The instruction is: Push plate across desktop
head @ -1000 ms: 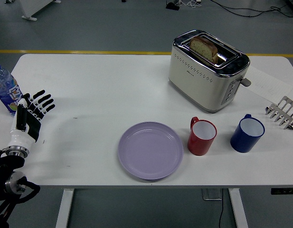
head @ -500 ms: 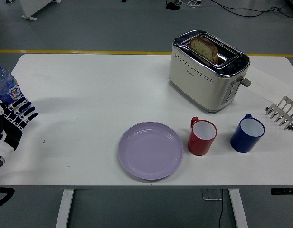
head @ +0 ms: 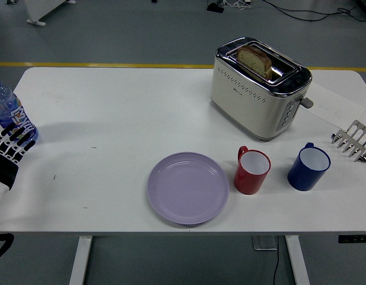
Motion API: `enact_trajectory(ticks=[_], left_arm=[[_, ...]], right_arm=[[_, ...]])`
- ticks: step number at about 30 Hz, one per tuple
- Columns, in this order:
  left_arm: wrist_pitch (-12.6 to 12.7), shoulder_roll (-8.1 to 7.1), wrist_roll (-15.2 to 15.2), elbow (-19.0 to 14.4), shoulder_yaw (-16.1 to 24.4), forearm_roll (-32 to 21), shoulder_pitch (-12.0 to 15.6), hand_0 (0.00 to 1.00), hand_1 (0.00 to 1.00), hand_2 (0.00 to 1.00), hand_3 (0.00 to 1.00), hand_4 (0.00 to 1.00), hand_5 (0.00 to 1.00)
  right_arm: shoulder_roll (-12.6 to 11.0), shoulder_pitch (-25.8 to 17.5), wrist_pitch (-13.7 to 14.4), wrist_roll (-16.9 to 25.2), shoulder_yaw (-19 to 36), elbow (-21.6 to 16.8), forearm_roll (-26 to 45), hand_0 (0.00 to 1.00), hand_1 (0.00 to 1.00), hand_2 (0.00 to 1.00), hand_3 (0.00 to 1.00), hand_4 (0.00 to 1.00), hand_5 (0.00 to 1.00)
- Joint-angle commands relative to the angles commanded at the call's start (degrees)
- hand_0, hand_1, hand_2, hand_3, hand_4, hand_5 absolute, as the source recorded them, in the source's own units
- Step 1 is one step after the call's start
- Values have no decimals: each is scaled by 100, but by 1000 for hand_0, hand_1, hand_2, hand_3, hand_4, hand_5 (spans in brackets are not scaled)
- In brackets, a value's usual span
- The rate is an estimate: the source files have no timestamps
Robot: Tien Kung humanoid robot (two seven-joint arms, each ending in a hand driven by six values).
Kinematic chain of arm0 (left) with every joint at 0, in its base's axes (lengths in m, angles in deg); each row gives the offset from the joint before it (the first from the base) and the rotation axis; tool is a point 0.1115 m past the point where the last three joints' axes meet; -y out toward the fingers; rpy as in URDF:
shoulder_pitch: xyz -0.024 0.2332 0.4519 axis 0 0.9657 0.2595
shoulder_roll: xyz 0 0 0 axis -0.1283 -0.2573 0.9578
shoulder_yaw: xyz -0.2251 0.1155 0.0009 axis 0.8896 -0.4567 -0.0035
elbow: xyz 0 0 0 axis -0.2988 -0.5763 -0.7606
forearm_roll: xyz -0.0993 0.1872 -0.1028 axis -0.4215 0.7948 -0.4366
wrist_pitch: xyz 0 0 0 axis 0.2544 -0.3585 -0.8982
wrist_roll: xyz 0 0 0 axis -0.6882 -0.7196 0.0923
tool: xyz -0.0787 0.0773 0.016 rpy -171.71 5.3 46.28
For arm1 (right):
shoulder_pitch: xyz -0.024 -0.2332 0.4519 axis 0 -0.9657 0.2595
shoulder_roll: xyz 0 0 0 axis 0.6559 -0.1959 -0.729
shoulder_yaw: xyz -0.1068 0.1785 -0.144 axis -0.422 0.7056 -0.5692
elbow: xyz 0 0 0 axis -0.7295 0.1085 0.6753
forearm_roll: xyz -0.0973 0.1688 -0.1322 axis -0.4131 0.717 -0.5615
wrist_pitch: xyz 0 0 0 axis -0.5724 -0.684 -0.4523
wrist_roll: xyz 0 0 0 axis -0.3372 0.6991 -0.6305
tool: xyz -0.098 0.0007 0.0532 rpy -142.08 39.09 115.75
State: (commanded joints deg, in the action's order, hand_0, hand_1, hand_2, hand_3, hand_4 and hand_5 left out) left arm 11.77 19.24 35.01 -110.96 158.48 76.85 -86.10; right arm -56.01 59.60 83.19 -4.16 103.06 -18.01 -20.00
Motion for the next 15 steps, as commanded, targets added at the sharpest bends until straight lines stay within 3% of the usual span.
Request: enact_trajectory(ticks=[15], left_arm=[[71, 23, 7, 36, -63, -51, 78, 637, 685, 671, 650, 493, 998]], right_arm=[[0, -90, -18, -3, 40, -5, -67, 570, 533, 613, 594, 104, 568]])
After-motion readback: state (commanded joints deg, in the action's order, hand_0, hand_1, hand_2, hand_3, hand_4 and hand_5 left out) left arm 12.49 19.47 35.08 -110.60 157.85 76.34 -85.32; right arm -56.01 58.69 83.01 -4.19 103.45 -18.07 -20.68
